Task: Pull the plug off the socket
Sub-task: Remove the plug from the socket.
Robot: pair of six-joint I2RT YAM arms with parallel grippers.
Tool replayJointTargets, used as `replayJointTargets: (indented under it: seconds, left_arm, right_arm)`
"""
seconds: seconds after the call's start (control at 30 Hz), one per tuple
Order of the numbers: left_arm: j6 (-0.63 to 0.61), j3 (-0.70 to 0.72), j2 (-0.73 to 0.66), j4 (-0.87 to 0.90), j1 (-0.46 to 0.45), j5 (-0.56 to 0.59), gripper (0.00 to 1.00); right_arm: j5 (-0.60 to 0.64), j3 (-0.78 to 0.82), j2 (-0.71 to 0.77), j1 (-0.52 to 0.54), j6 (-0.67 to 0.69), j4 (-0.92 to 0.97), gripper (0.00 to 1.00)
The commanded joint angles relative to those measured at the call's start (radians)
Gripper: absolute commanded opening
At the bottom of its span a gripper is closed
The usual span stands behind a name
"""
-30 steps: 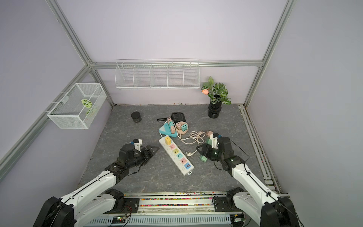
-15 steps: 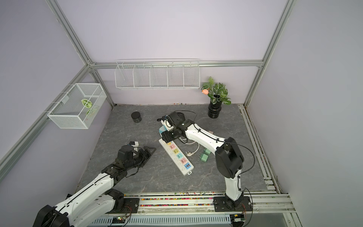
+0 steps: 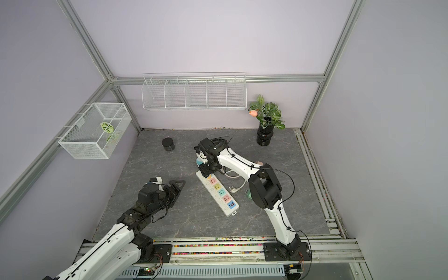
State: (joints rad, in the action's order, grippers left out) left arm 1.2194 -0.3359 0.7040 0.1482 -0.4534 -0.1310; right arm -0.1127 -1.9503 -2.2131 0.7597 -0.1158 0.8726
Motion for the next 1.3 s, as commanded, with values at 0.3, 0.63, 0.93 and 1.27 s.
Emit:
replayJointTargets:
  seconds: [0.3, 0.63, 0.93, 1.27]
  left_arm:
    - [0.033, -0.034, 0.268, -0.24, 0.001, -0.061, 0.86]
    - [0.053, -0.251, 0.729, -0.284, 0.004, -0.186, 0.67]
    - [0.082, -0.413, 0.97, -0.198, 0.011, -0.208, 0.4]
    - [0.146, -0.456, 1.084, -0.028, 0.014, -0.2, 0.4]
  right_arm:
    - [-0.022, -0.075, -0.081, 0.002, 0.036, 0.049, 0.42]
    - [-0.031, -0.072, -0.081, 0.002, 0.028, 0.049, 0.31]
    - [-0.057, -0.062, -0.085, 0.0, 0.026, 0.044, 0.3]
    - [-0.1, -0.121, -0.12, 0.011, -0.005, 0.053, 0.29]
